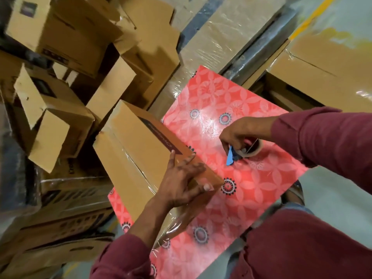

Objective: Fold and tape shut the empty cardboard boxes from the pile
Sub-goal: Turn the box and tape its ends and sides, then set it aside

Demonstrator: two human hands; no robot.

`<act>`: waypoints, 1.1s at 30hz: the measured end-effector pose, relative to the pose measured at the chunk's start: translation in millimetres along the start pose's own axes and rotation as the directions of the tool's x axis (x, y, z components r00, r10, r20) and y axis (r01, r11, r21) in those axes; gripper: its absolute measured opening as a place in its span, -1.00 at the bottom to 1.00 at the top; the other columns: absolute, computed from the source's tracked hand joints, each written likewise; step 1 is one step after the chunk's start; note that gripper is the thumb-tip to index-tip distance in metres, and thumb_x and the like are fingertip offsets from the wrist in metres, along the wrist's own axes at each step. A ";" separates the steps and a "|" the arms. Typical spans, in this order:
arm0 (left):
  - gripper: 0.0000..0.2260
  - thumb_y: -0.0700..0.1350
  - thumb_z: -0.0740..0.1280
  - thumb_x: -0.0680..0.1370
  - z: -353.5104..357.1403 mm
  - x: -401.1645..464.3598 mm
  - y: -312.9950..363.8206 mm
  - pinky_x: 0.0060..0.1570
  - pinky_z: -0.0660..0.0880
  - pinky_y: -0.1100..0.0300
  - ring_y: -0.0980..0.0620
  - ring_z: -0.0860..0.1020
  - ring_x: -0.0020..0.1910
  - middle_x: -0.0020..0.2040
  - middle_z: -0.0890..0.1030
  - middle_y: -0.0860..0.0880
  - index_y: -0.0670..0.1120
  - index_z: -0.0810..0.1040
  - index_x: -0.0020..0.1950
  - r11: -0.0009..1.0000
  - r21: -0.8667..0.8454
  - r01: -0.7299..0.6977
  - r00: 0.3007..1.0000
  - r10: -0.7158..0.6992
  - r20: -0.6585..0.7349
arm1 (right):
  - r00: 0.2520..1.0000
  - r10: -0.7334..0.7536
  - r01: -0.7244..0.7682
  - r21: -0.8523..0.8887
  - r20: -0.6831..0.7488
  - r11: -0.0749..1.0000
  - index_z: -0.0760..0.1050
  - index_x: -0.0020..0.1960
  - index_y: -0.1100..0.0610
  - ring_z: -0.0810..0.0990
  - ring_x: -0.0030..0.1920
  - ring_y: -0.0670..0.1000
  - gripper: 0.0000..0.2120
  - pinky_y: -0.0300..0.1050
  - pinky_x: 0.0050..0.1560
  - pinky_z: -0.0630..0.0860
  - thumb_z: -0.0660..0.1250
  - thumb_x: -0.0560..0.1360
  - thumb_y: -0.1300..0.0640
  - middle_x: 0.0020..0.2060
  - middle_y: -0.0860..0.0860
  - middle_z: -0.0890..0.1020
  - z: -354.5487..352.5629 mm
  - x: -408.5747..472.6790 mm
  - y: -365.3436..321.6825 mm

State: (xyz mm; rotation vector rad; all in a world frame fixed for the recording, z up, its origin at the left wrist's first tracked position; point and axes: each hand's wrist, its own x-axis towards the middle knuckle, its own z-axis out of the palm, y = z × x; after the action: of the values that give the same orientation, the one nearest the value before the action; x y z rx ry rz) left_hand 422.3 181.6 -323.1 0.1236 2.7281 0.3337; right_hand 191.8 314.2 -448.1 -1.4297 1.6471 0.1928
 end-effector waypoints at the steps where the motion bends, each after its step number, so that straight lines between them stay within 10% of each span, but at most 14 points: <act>1: -0.17 0.55 -0.07 0.55 3.8 -2.8 -0.7 0.53 -0.21 -0.43 -0.06 0.32 0.59 0.38 0.62 0.05 0.00 0.65 0.35 1.000 0.016 -0.014 1.000 0.014 0.000 | 1.000 0.024 -0.025 -0.025 -0.016 0.999 0.70 0.18 -0.06 0.67 -0.06 0.11 -0.58 0.00 -0.09 0.63 0.50 0.36 0.23 0.00 -0.05 0.74 0.0 -7.3 -7.4; 9: -0.24 0.54 -0.15 0.55 16.9 2.5 -7.3 0.50 -0.09 -0.34 0.06 0.46 0.34 0.05 0.70 0.19 0.14 0.73 0.06 0.964 0.243 -0.105 0.994 0.094 0.057 | 0.826 0.261 -0.210 0.157 -0.499 0.965 0.51 0.46 -0.09 0.52 0.31 0.13 -0.43 -0.04 0.00 0.46 0.42 0.47 0.19 0.31 0.01 0.58 31.1 -58.4 -54.6; 13: -0.20 0.36 -0.31 0.64 26.4 4.9 -10.2 0.47 0.02 -0.18 0.02 0.51 0.28 0.09 0.72 0.11 0.10 0.72 0.12 0.970 0.215 -0.111 0.992 0.120 -0.028 | 0.635 0.415 -0.026 0.519 -0.652 0.855 0.52 0.46 0.02 0.64 0.16 0.11 -0.38 -0.13 -0.03 0.50 0.41 0.42 0.30 0.28 0.07 0.64 80.5 -71.0 -112.1; 17: -0.22 0.24 -0.36 0.67 40.6 5.6 -20.3 0.46 0.09 -0.14 0.02 0.53 0.24 0.13 0.71 0.08 0.10 0.68 0.19 0.977 0.187 -0.106 0.979 0.135 -0.153 | 0.466 0.611 0.247 0.758 -0.639 0.604 0.37 0.56 0.14 0.57 -0.02 -0.40 -0.25 -0.50 -0.07 0.38 0.28 0.36 0.38 0.22 0.05 0.61 143.4 -56.9 -176.7; 21: -0.40 0.21 -0.24 0.71 46.0 9.0 -22.0 0.44 0.15 -0.18 -0.03 0.56 0.18 0.10 0.71 0.07 0.11 0.58 0.25 0.989 0.111 -0.101 0.966 0.124 -0.229 | 0.349 0.693 0.431 0.764 -0.631 0.480 0.27 0.62 0.02 0.33 0.54 -0.13 -0.14 -0.18 0.49 0.32 0.26 0.32 0.29 0.55 -0.02 0.40 171.7 -10.7 -207.1; 27: -0.28 0.33 -0.32 0.65 49.6 14.8 -23.9 0.39 0.17 -0.12 -0.01 0.57 0.17 0.03 0.71 0.09 0.09 0.59 0.20 0.989 0.134 -0.065 0.959 0.099 -0.265 | 0.139 0.780 0.604 0.677 -0.610 0.421 0.22 0.63 0.17 0.31 0.57 -0.03 -0.09 0.05 0.57 0.30 0.21 0.26 0.33 0.56 0.06 0.37 158.5 29.0 -253.1; 33: -0.31 0.33 -0.29 0.66 50.3 17.2 -24.6 0.38 0.17 -0.14 0.00 0.56 0.18 -0.01 0.71 0.10 0.11 0.60 0.19 0.988 0.145 -0.054 0.958 0.092 -0.272 | 0.021 0.704 0.488 0.622 -0.710 0.612 -0.05 0.63 0.38 -0.09 0.67 0.21 -0.01 0.18 0.64 0.02 0.17 0.22 0.35 0.65 0.28 -0.03 172.0 51.8 -297.0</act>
State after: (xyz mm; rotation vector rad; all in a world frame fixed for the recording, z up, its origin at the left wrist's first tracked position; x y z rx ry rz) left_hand 425.0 170.9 -380.6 0.2315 3.0317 0.1965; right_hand 538.2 293.8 -455.3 -0.3829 2.4133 -1.8443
